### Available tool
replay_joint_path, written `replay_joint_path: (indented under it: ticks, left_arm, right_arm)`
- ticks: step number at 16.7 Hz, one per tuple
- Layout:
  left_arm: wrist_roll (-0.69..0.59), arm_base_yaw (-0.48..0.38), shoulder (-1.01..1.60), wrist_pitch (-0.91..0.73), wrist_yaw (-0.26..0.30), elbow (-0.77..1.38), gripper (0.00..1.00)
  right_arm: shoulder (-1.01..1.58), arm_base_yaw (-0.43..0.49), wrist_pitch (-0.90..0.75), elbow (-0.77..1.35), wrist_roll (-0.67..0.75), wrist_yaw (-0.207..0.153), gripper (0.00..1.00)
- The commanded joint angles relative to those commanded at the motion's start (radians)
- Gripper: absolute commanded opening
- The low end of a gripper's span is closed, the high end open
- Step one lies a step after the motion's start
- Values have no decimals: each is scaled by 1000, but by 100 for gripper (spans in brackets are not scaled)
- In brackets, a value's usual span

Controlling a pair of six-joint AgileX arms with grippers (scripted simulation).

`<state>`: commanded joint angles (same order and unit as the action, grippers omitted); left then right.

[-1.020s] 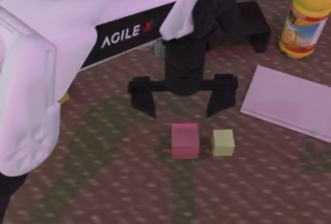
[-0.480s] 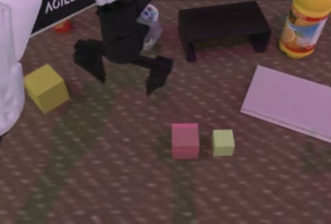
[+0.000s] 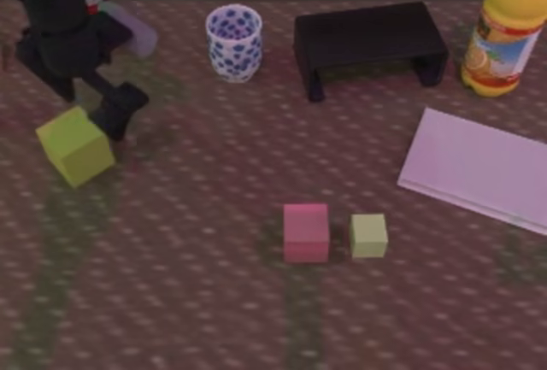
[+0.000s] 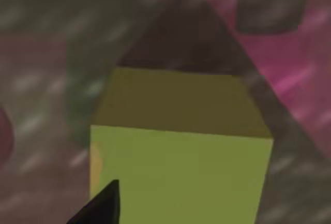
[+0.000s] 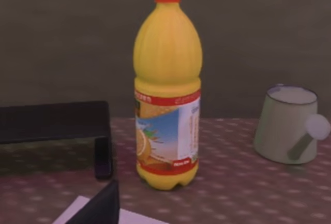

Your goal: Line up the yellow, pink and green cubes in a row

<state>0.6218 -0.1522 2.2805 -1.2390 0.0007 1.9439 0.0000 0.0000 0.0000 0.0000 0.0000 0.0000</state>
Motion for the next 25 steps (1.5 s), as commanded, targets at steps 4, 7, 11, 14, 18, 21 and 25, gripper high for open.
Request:
replay_joint_path:
  ticks: [4, 7, 11, 14, 18, 21, 25]
  left_arm:
    - [155, 89, -5, 3, 3, -3, 100]
    - [170, 98, -5, 3, 3, -4, 100]
    - [167, 95, 1, 20, 3, -17, 100]
    - [168, 97, 31, 121, 3, -85, 100]
    - [171, 99, 80, 280, 4, -190, 100]
    - [172, 100, 89, 301, 4, -207, 100]
    - [172, 100, 89, 301, 4, -207, 85]
  right_arm:
    - [0, 0, 0, 0, 0, 0, 100]
    - [0, 0, 0, 0, 0, 0, 100]
    - [0, 0, 0, 0, 0, 0, 100]
    - [0, 0, 0, 0, 0, 0, 100]
    - [0, 0, 0, 0, 0, 0, 100]
    - [0, 0, 0, 0, 0, 0, 100]
    - [0, 0, 0, 0, 0, 0, 100]
